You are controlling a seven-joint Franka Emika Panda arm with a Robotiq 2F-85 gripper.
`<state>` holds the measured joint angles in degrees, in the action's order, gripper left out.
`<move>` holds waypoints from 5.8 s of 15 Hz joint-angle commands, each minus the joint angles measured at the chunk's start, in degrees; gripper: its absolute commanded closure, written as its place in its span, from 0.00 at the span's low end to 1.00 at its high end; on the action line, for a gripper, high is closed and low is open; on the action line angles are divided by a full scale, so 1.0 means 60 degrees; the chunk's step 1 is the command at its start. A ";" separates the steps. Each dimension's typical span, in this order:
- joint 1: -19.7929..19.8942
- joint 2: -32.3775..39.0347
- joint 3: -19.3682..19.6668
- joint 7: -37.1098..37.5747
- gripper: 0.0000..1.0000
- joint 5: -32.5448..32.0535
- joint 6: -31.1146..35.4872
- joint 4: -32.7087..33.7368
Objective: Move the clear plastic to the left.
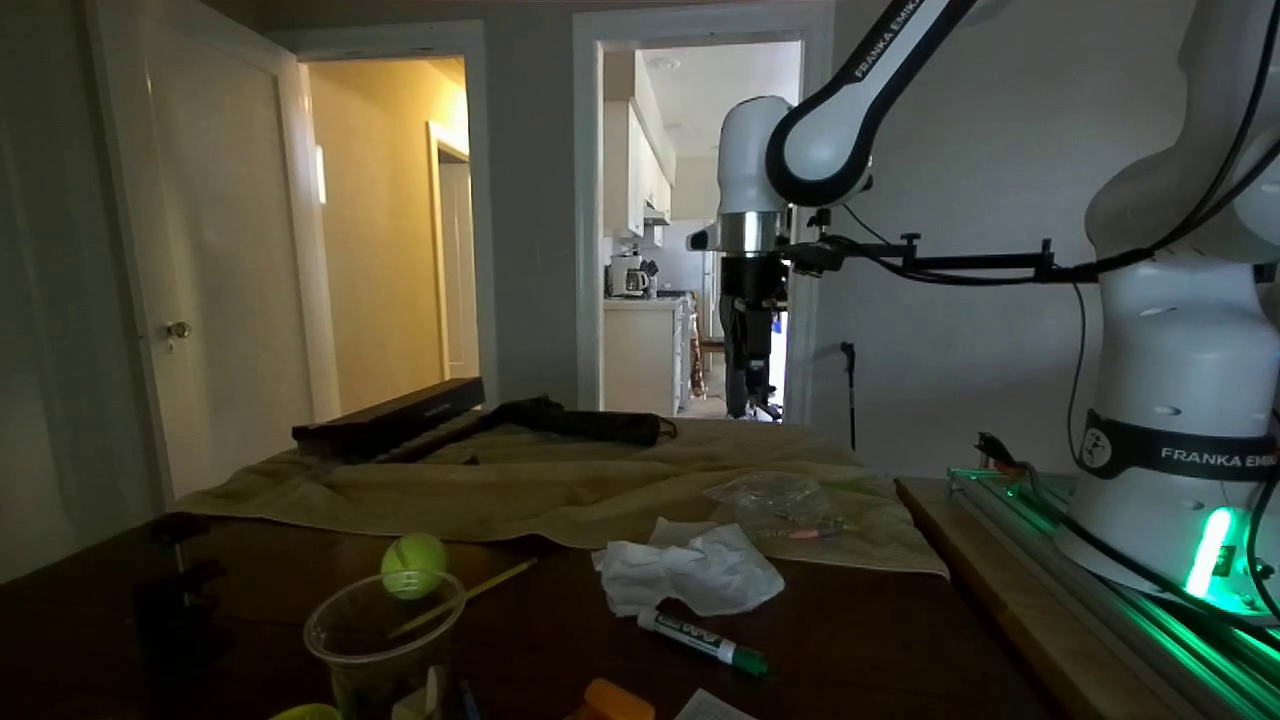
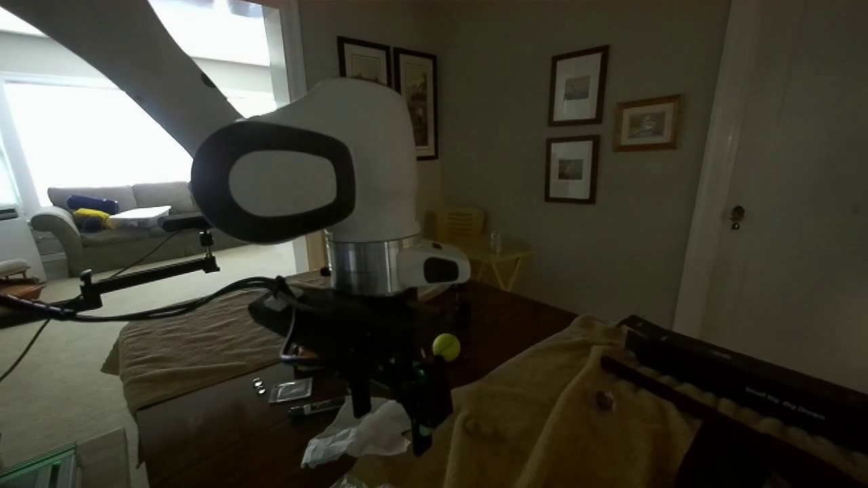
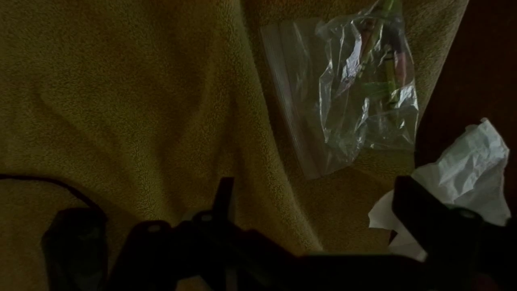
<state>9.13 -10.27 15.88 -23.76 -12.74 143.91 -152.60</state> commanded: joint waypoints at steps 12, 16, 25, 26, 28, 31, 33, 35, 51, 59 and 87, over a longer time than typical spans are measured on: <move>0.0642 0.2888 -0.0227 -0.1297 0.00 0.1023 0.1813 0.0106; 0.0981 0.3418 -0.0670 -0.1820 0.00 0.1680 0.2373 0.0094; 0.1112 0.4406 -0.1095 -0.1753 0.00 0.1060 0.2565 0.0735; 0.1145 0.4512 -0.1092 -0.1783 0.00 0.0983 0.2576 0.0836; 0.1168 0.4710 -0.1001 -0.1738 0.28 0.0730 0.2661 0.1020; 0.1450 0.4812 -0.1133 -0.1908 0.49 0.0830 0.2639 0.1145; 0.1644 0.4809 -0.1246 -0.2046 0.64 0.0997 0.2598 0.1147; 0.1764 0.4697 -0.1307 -0.2039 0.76 0.1075 0.2657 0.1004; 0.1130 0.2321 -0.0792 -0.1152 1.00 0.0267 0.2325 -0.0654; -0.0107 -0.0482 -0.1420 -0.1279 1.00 0.0817 0.0743 -0.0941; -0.3081 0.0977 -0.1670 -0.3653 1.00 0.1478 0.3095 0.1936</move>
<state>-7.89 -11.22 6.98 -42.03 -6.12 159.90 -146.40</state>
